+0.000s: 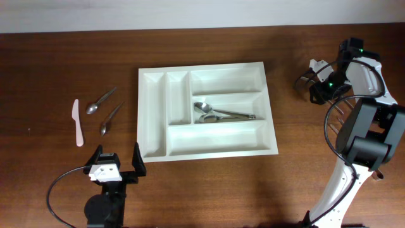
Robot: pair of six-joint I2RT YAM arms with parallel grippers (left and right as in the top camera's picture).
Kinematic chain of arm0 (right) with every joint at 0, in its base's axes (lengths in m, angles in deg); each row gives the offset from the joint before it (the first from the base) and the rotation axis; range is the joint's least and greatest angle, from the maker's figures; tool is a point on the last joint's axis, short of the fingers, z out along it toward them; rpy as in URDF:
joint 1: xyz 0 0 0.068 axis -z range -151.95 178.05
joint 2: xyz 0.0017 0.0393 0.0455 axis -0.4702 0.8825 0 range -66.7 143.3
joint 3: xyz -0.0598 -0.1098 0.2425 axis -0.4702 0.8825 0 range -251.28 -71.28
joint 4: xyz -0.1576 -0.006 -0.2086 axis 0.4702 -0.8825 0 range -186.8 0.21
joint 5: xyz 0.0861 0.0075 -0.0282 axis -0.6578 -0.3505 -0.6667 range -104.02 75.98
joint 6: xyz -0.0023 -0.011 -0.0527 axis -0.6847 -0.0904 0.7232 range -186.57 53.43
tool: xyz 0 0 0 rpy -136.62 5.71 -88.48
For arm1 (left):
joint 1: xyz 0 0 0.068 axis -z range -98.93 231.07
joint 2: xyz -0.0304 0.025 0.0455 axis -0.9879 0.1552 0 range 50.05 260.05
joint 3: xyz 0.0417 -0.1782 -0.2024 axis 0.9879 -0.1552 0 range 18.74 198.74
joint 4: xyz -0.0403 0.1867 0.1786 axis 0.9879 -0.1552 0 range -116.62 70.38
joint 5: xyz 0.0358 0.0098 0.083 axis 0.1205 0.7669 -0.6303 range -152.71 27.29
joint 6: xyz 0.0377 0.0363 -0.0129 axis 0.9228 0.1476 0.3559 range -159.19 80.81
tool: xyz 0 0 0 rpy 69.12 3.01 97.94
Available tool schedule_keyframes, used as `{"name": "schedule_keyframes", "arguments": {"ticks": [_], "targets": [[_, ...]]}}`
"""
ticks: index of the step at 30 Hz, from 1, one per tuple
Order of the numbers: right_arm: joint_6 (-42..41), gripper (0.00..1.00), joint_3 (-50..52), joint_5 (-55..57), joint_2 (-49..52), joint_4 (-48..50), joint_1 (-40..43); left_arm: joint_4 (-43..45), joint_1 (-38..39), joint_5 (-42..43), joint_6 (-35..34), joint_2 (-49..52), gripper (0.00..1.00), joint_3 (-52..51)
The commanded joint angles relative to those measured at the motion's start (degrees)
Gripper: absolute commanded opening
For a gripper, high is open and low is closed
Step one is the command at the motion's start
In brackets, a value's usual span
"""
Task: Pack container
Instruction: 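Move the right gripper to the forks and grasp a silver fork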
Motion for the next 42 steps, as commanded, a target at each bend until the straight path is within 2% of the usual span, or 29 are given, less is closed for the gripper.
{"name": "schedule_keyframes", "arguments": {"ticks": [1, 15, 26, 28, 29, 36, 42], "targets": [[0.4, 0.6, 0.5, -0.2, 0.7, 1.4, 0.4, 0.1, -0.4, 0.6, 0.1, -0.2, 0.99, -0.3], [1.8, 0.6, 0.5, -0.4, 1.0, 4.6, 0.4, 0.1, -0.4, 0.6, 0.1, -0.2, 0.99, -0.3], [2.1, 0.59, 0.5, -0.4, 5.6, 5.0, 0.3, 0.1, -0.4, 0.6, 0.1, -0.2, 0.99, -0.3], [2.1, 0.14, 0.5, -0.3, 5.7, 5.2, 0.3, 0.1, -0.4, 0.6, 0.1, -0.2, 0.99, -0.3], [1.7, 0.04, 0.4, -0.1, 5.6, 5.2, 0.3, 0.1, -0.4, 0.6, 0.1, -0.2, 0.99, -0.3], [-1.4, 0.04, -4.6, 1.1, 5.0, 4.0, -0.9, 0.1, -0.4, 0.6, 0.1, -0.2, 0.99, -0.3], [-1.0, 0.04, -18.6, -0.7, 3.9, -1.4, -5.2, 0.1, -0.4, 0.6, 0.1, -0.2, 0.99, -0.3]]}}
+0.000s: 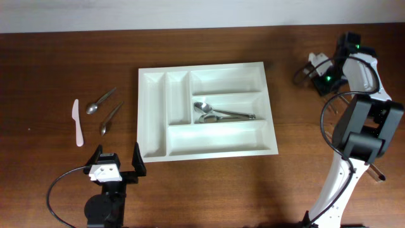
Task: Pack container
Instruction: 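Move the right gripper to the forks and grasp a silver fork, then place the fork into the upper right compartment of the tray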
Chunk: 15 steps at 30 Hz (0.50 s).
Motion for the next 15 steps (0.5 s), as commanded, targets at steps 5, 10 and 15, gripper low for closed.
{"name": "schedule_keyframes", "arguments": {"ticks": [5, 10, 15], "targets": [[4.4, 0.04, -23.4, -9.8, -0.9, -7.7, -10.8, 0.1, -0.4, 0.6, 0.1, -0.2, 0.99, -0.3], [16.9, 0.04, -25.4, -11.4, -0.9, -12.8, -20.0, 0.1, -0.4, 0.6, 0.1, -0.2, 0.99, -0.3], [23.0, 0.04, -24.3, -14.1, -0.4, -15.2, -26.9, 0.1, -0.4, 0.6, 0.1, -0.2, 0.99, -0.3]]}}
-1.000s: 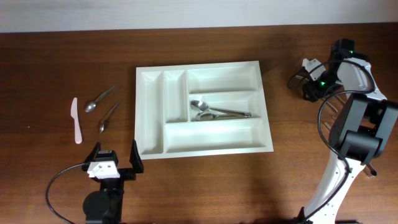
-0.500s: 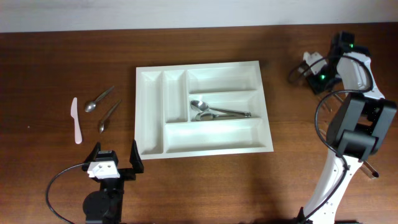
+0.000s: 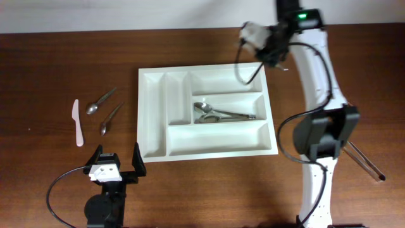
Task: Pack container
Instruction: 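Place the fork into the upper right compartment of the tray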
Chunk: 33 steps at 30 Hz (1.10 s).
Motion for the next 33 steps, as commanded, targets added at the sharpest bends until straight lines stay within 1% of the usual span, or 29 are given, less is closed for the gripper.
{"name": "schedule_keyframes", "arguments": {"ticks": [1, 5, 10, 15, 20, 21, 22, 23, 25, 27, 28, 29, 31, 33], "targets": [[6.7, 0.04, 0.5, -3.0, -0.2, -0.5, -3.3, 0.1, -0.4, 0.6, 0.1, -0.2, 0.99, -0.3], [6.9, 0.04, 1.4, -3.0, -0.1, -0.5, -5.6, 0.1, -0.4, 0.6, 0.1, -0.2, 0.99, -0.3], [6.9, 0.04, 6.0, -3.0, 0.0, 0.4, -5.8, 0.1, -0.4, 0.6, 0.1, -0.2, 0.99, -0.3], [6.9, 0.04, 13.2, -4.5, 0.1, 5.0, -5.8, 0.1, -0.4, 0.6, 0.1, -0.2, 0.99, -0.3], [6.8, 0.04, 16.4, -5.4, 0.1, 7.4, -5.9, 0.1, -0.4, 0.6, 0.1, -0.2, 0.99, -0.3], [6.8, 0.06, 16.5, -5.4, 0.1, 7.5, -5.9, 0.1, -0.4, 0.6, 0.1, -0.2, 0.99, -0.3], [6.8, 0.16, 16.5, -5.4, 0.1, 7.5, -5.9, 0.1, -0.4, 0.6, 0.1, -0.2, 0.99, -0.3], [6.8, 0.3, 16.5, -5.4, 0.1, 7.6, -5.9, 0.1, -0.4, 0.6, 0.1, -0.2, 0.99, -0.3], [5.2, 0.53, 16.5, -5.3, 0.1, 8.4, -5.9, 0.1, -0.4, 0.6, 0.1, -0.2, 0.99, -0.3], [2.9, 0.54, 16.0, -5.1, 0.1, 9.2, -5.8, 0.1, -0.4, 0.6, 0.1, -0.2, 0.99, -0.3], [1.4, 0.52, 15.5, -4.5, 0.1, 9.6, -5.7, 0.1, -0.4, 0.6, 0.1, -0.2, 0.99, -0.3], [-0.7, 0.48, 14.7, -3.1, 0.1, 9.9, -5.4, 0.1, -0.4, 0.6, 0.1, -0.2, 0.99, -0.3], [-7.3, 0.44, 11.6, 3.1, 0.1, 9.8, -4.7, 0.1, -0.4, 0.6, 0.1, -0.2, 0.99, -0.3], [-14.5, 0.44, 8.2, 11.0, 0.0, 9.2, -3.5, 0.1, -0.4, 0.6, 0.1, -0.2, 0.99, -0.3]]}}
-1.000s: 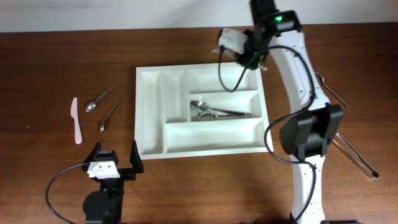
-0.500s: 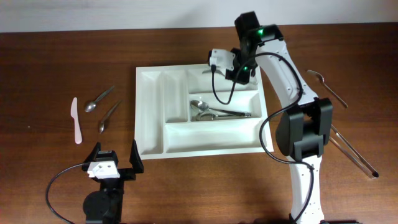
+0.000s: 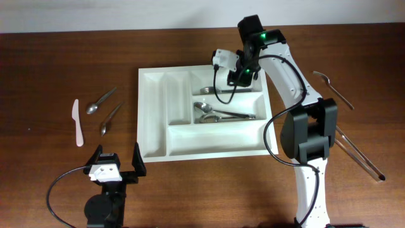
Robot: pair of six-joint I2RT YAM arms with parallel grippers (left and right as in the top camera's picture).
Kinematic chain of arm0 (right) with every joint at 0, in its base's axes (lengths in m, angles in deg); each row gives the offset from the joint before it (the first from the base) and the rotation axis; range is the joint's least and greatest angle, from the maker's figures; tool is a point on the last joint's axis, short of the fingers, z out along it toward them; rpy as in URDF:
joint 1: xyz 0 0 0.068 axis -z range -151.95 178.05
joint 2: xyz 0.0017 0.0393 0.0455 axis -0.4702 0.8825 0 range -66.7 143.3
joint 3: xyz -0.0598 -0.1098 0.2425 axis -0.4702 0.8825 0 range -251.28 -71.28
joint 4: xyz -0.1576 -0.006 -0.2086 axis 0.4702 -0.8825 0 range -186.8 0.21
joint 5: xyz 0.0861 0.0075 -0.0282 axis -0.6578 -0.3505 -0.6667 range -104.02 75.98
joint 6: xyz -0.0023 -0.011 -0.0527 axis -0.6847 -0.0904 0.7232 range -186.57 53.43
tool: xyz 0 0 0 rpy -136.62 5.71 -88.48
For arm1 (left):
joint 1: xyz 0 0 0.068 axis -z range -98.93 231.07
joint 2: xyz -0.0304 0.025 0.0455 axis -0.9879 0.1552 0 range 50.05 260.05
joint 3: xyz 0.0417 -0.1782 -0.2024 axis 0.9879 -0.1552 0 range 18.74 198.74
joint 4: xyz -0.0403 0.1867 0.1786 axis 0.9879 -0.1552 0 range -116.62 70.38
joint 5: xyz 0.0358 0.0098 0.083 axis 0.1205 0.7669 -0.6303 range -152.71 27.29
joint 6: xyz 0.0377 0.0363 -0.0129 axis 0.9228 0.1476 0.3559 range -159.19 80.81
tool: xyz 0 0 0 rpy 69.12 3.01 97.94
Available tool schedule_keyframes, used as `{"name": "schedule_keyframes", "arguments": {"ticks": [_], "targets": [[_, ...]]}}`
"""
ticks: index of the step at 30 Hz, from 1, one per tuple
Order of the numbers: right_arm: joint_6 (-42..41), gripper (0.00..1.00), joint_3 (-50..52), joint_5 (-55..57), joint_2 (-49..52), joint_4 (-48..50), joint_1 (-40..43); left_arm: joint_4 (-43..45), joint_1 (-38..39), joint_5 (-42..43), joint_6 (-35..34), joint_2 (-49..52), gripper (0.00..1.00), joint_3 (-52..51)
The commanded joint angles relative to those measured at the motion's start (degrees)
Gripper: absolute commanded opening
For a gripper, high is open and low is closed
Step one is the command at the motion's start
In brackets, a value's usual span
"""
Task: Pack container
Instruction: 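Place the fork into the upper right compartment of the tray, then return the right gripper and grasp a second fork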
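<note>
A white cutlery tray (image 3: 209, 154) lies in the middle of the table, with a few metal spoons (image 3: 218, 114) in its middle right compartment. My right gripper (image 3: 221, 85) reaches over the upper right compartment. A metal utensil (image 3: 206, 90) shows at its tip, and the gripper seems shut on it. Left of the tray lie two metal spoons (image 3: 100, 101) (image 3: 111, 118) and a white plastic knife (image 3: 77, 122). My left gripper (image 3: 117, 157) rests open at the front left, holding nothing.
On the right side of the table lie a metal fork (image 3: 332, 88) and long thin utensils (image 3: 357, 152) near the right arm's base. The right arm spans the tray's upper right corner.
My right gripper has moved from above the tray's far right corner to over the upper right compartment. A metal utensil now shows at its tip. The left arm is unchanged.
My right gripper was first low at the far right of the table, and still there at the second moment. Then it was above the tray's far edge, and now it is over the upper right compartment. The tray, spoons and knife have not moved.
</note>
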Motion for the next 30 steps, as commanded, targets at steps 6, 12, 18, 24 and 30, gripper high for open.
{"name": "schedule_keyframes", "arguments": {"ticks": [6, 12, 18, 24, 30], "targets": [[-22.6, 0.52, -15.4, 27.9, -0.3, -6.9, 9.2, 0.1, -0.4, 0.6, 0.1, -0.2, 0.99, -0.3], [-26.7, 0.59, -14.7, 26.6, -0.3, -11.8, 19.6, 0.1, -0.4, 0.6, 0.1, -0.2, 0.99, -0.3], [-23.5, 0.66, -12.4, 17.6, -0.3, -11.9, 28.9, 0.1, -0.4, 0.6, 0.1, -0.2, 0.99, -0.3], [-19.1, 0.66, -7.2, 14.5, -0.1, -8.0, 34.9, 0.1, -0.4, 0.6, 0.1, -0.2, 0.99, -0.3], [-15.7, 0.66, 5.4, 14.6, -0.1, 0.1, 37.2, 0.1, -0.4, 0.6, 0.1, -0.2, 0.99, -0.3]]}}
